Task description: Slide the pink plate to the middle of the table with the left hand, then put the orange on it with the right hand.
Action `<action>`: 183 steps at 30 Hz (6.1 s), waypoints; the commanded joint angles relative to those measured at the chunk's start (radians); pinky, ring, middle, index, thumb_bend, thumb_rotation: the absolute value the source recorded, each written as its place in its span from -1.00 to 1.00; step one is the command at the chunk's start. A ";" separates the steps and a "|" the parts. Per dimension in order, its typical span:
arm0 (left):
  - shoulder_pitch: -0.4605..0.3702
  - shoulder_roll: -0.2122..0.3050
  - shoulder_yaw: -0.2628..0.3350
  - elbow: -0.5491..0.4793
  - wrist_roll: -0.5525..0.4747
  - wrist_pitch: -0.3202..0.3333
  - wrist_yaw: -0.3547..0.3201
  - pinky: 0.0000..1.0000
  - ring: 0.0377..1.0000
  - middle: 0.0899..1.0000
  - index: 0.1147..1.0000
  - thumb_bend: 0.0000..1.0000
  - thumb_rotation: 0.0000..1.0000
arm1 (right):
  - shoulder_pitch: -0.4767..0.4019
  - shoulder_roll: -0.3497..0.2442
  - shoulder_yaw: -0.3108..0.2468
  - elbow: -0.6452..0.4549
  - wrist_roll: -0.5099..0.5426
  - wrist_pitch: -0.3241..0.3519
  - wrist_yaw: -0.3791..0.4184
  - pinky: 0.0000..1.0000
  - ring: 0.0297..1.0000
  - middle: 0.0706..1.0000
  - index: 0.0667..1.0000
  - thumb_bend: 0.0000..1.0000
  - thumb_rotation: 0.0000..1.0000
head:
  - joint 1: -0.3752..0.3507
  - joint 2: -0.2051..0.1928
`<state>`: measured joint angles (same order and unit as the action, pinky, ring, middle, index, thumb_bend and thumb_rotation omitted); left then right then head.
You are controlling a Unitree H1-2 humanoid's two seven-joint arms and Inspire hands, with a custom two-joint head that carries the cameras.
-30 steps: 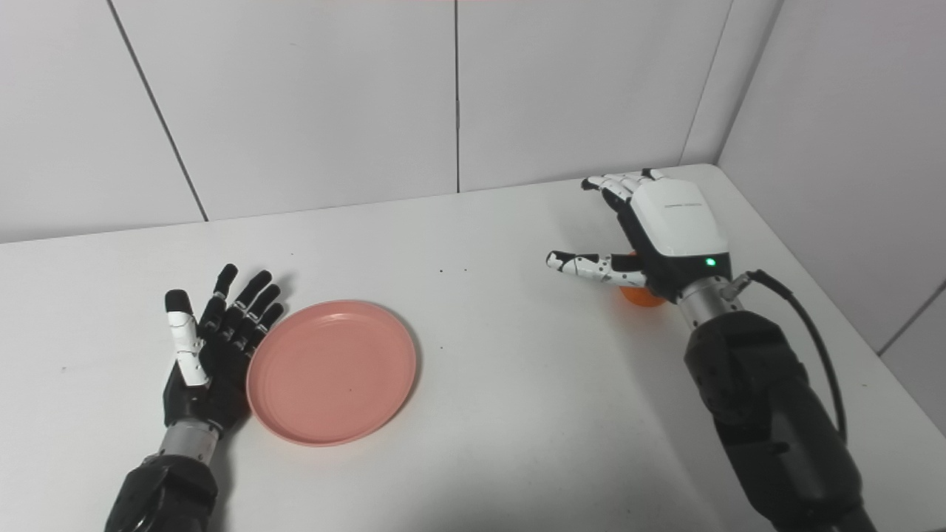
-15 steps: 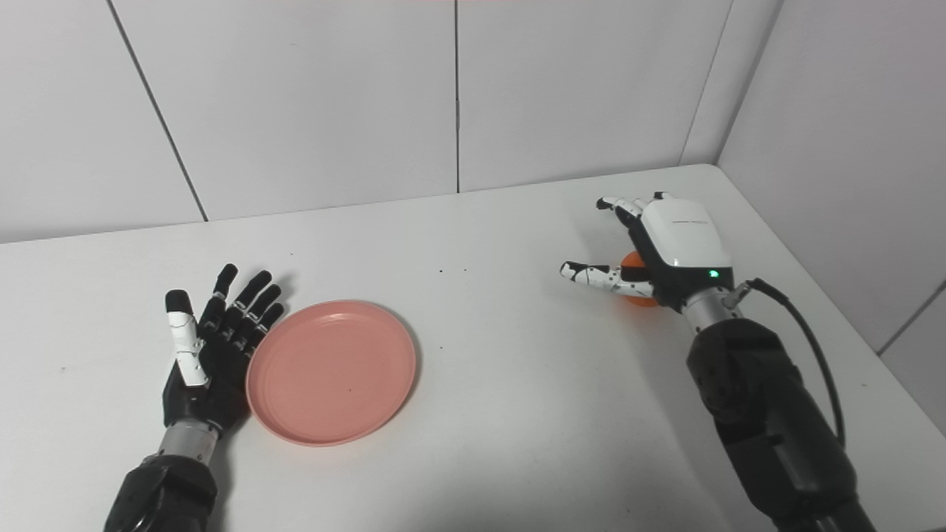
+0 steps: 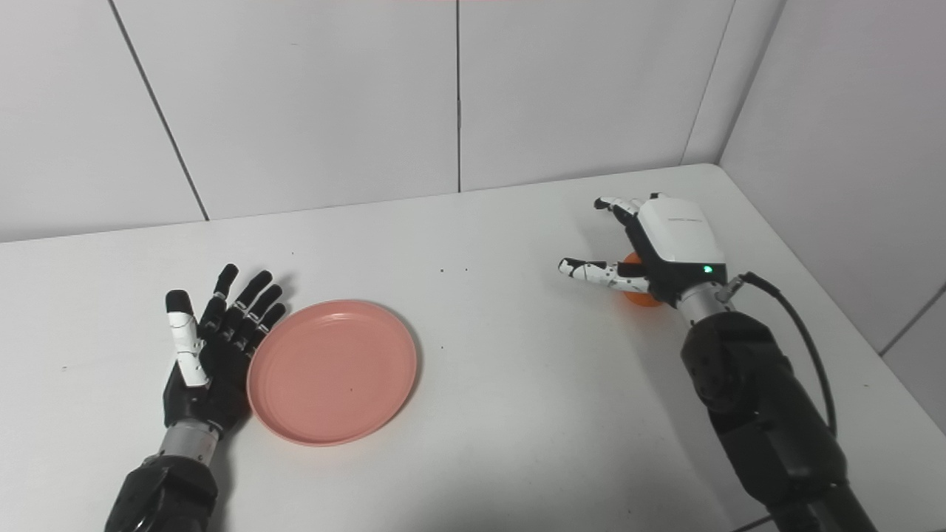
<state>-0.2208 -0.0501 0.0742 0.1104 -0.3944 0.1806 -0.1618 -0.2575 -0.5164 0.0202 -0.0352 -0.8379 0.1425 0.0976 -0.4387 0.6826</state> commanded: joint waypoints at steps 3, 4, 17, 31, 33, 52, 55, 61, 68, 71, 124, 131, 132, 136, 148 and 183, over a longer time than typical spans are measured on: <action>0.045 0.000 -0.002 0.032 0.013 0.071 0.028 0.82 0.78 0.72 0.97 0.94 0.83 | -0.038 -0.033 -0.009 0.009 0.009 -0.026 -0.052 0.82 0.63 0.58 0.57 0.70 0.87 | 0.005 0.002; 0.046 -0.001 -0.002 0.031 0.013 0.072 0.029 0.81 0.77 0.72 0.97 0.94 0.82 | -0.038 -0.034 -0.010 0.016 0.012 -0.034 -0.060 0.80 0.60 0.57 0.56 0.69 0.85 | 0.005 0.002; 0.047 0.003 -0.002 0.034 0.010 0.070 0.021 0.83 0.78 0.73 0.97 0.96 0.82 | -0.069 -0.086 0.026 0.152 0.002 -0.071 -0.160 0.62 0.55 0.54 0.56 0.70 0.86 | 0.007 0.003; 0.053 -0.003 -0.001 0.025 0.001 0.074 0.021 0.90 0.77 0.69 0.98 0.96 0.81 | -0.081 -0.093 0.033 0.199 0.031 -0.072 -0.164 0.57 0.56 0.55 0.63 0.69 0.80 | 0.015 0.008; 0.053 -0.002 -0.002 0.025 0.002 0.073 0.020 0.89 0.77 0.69 0.98 0.96 0.81 | -0.080 -0.092 0.038 0.198 0.036 -0.065 -0.157 0.58 0.56 0.55 0.64 0.69 0.81 | 0.016 0.009; 0.054 0.000 -0.007 0.013 0.007 0.079 0.022 0.85 0.76 0.69 0.99 0.97 0.82 | -0.061 -0.076 0.084 0.214 0.018 -0.014 -0.114 0.50 0.54 0.58 0.66 0.67 0.80 | 0.020 0.016; 0.054 -0.003 -0.007 0.010 0.005 0.082 0.022 0.88 0.76 0.69 0.99 0.96 0.82 | -0.058 -0.079 0.095 0.212 0.012 0.003 -0.095 0.52 0.55 0.59 0.66 0.67 0.80 | 0.023 0.017; 0.054 -0.006 -0.004 0.007 -0.002 0.091 0.024 0.88 0.76 0.68 0.99 0.95 0.82 | -0.058 -0.075 0.071 0.239 0.068 0.013 -0.079 0.30 0.36 0.39 0.41 0.74 0.74 | 0.026 0.018; 0.054 -0.009 -0.001 0.004 -0.003 0.095 0.022 0.88 0.75 0.67 0.98 0.93 0.81 | -0.062 -0.071 0.064 0.276 0.100 0.006 -0.097 -0.44 -0.34 -0.23 -0.20 0.66 0.56 | 0.029 0.019; 0.054 -0.010 -0.002 -0.005 -0.002 0.104 0.025 0.90 0.76 0.68 0.99 0.94 0.82 | -0.063 -0.072 0.072 0.288 0.101 0.000 -0.104 -0.54 -0.45 -0.36 -0.36 0.67 0.57 | 0.032 0.020; 0.069 -0.093 -0.060 -0.007 0.083 0.070 0.069 0.77 0.71 0.69 0.99 0.96 0.86 | -0.094 -0.100 0.001 -0.059 0.121 -0.062 -0.176 -0.74 -0.69 -0.63 -0.57 0.56 0.61 | 0.357 0.005; 0.063 -0.103 -0.065 0.017 0.088 0.045 0.066 0.78 0.68 0.67 0.98 0.97 0.85 | -0.106 -0.081 -0.003 -0.094 0.123 -0.050 -0.158 -0.74 -0.70 -0.64 -0.59 0.60 0.64 | 0.374 0.015; 0.063 -0.105 -0.066 0.016 0.089 0.047 0.068 0.78 0.68 0.67 0.98 0.97 0.85 | -0.108 -0.077 -0.002 -0.103 0.125 -0.049 -0.148 -0.74 -0.70 -0.64 -0.59 0.59 0.64 | 0.376 0.017; 0.063 -0.106 -0.070 0.014 0.098 0.047 0.073 0.74 0.68 0.68 0.99 0.99 0.85 | -0.116 -0.052 0.010 -0.143 0.120 -0.040 -0.114 -0.77 -0.72 -0.65 -0.60 0.60 0.64 | 0.379 0.021; 0.067 -0.116 -0.067 0.006 0.101 0.056 0.072 0.70 0.67 0.67 0.98 0.97 0.83 | -0.149 0.061 0.054 -0.257 0.096 -0.013 0.008 -0.76 -0.73 -0.68 -0.63 0.58 0.52 | 0.385 0.009; 0.071 -0.123 -0.068 0.024 0.096 0.038 0.064 0.65 0.70 0.72 0.99 0.97 0.84 | -0.132 0.233 0.236 -0.383 0.078 -0.072 0.160 -0.77 -0.71 -0.64 -0.58 0.68 0.49 | 0.395 -0.026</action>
<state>-0.1887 -0.1634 0.0083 0.0836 -0.3082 0.1786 -0.1190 -0.3625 -0.2814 0.2519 -0.4145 -0.7524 0.1243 0.2772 -0.0476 0.6611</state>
